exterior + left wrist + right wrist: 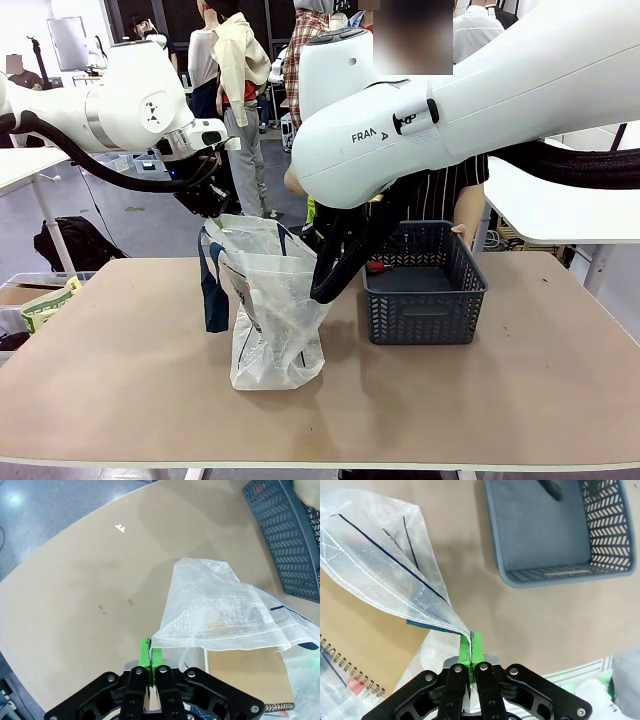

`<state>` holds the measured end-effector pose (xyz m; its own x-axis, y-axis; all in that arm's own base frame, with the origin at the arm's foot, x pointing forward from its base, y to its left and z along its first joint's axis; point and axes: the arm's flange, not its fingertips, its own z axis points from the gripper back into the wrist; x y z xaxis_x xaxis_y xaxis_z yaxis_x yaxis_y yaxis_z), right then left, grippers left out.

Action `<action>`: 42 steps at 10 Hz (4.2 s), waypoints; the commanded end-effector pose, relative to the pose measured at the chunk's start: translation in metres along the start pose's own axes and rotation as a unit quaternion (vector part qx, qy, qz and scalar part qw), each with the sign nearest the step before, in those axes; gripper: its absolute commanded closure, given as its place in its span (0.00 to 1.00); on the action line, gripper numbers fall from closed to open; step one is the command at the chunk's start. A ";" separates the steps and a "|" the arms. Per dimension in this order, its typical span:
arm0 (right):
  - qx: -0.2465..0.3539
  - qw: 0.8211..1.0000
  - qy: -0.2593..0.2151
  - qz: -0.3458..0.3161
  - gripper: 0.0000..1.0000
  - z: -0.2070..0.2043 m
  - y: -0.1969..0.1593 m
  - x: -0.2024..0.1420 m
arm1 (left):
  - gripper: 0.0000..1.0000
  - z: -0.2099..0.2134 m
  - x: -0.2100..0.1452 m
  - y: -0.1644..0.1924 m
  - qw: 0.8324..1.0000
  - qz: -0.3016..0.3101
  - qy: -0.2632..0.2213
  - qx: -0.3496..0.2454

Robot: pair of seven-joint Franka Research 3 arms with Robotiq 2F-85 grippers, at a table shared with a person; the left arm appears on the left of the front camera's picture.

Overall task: Transfer purchased items from the store into the shopping bag.
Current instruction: Move the Reusable shopping bag to the right side of the table.

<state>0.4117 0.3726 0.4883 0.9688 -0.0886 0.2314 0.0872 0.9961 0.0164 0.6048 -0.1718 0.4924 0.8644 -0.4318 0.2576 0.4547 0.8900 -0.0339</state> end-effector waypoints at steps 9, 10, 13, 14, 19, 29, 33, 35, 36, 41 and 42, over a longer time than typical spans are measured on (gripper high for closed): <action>-0.001 1.000 -0.001 0.004 1.00 -0.001 -0.001 -0.001 | 1.00 0.001 0.000 0.001 1.000 0.002 -0.003 0.002; -0.001 1.000 -0.001 0.004 1.00 -0.001 -0.001 -0.001 | 1.00 0.001 0.000 0.001 1.000 0.002 -0.003 0.002; -0.001 1.000 -0.001 0.004 1.00 -0.001 -0.001 -0.001 | 1.00 0.001 0.000 0.001 1.000 0.002 -0.003 0.002; -0.001 1.000 -0.001 0.004 1.00 -0.001 -0.001 -0.001 | 1.00 0.001 0.000 0.001 1.000 0.002 -0.003 0.002; -0.001 1.000 -0.001 0.004 1.00 -0.001 -0.001 -0.001 | 1.00 0.001 0.000 0.001 1.000 0.002 -0.003 0.002; -0.001 1.000 -0.001 0.004 1.00 -0.001 -0.001 -0.001 | 1.00 0.001 0.000 0.001 1.000 0.002 -0.003 0.002; -0.001 1.000 -0.001 0.004 1.00 -0.001 -0.001 -0.001 | 1.00 0.001 0.000 0.001 1.000 0.002 -0.003 0.002; -0.001 1.000 -0.001 0.004 1.00 -0.001 -0.001 -0.001 | 1.00 0.001 0.000 0.001 1.000 0.002 -0.003 0.002; -0.001 1.000 -0.001 0.004 1.00 -0.001 -0.001 -0.001 | 1.00 0.001 0.000 0.001 1.000 0.002 -0.003 0.002; -0.001 1.000 -0.001 0.004 1.00 -0.001 -0.001 -0.001 | 1.00 0.001 0.000 0.001 1.000 0.002 -0.003 0.002; 0.000 1.000 0.000 0.000 1.00 0.000 0.000 0.000 | 1.00 0.000 0.000 0.000 1.000 0.000 0.000 0.000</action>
<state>0.4117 0.3725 0.4883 0.9688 -0.0887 0.2314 0.0873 0.9961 0.0163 0.6048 -0.1718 0.4923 0.8644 -0.4319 0.2575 0.4548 0.8899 -0.0339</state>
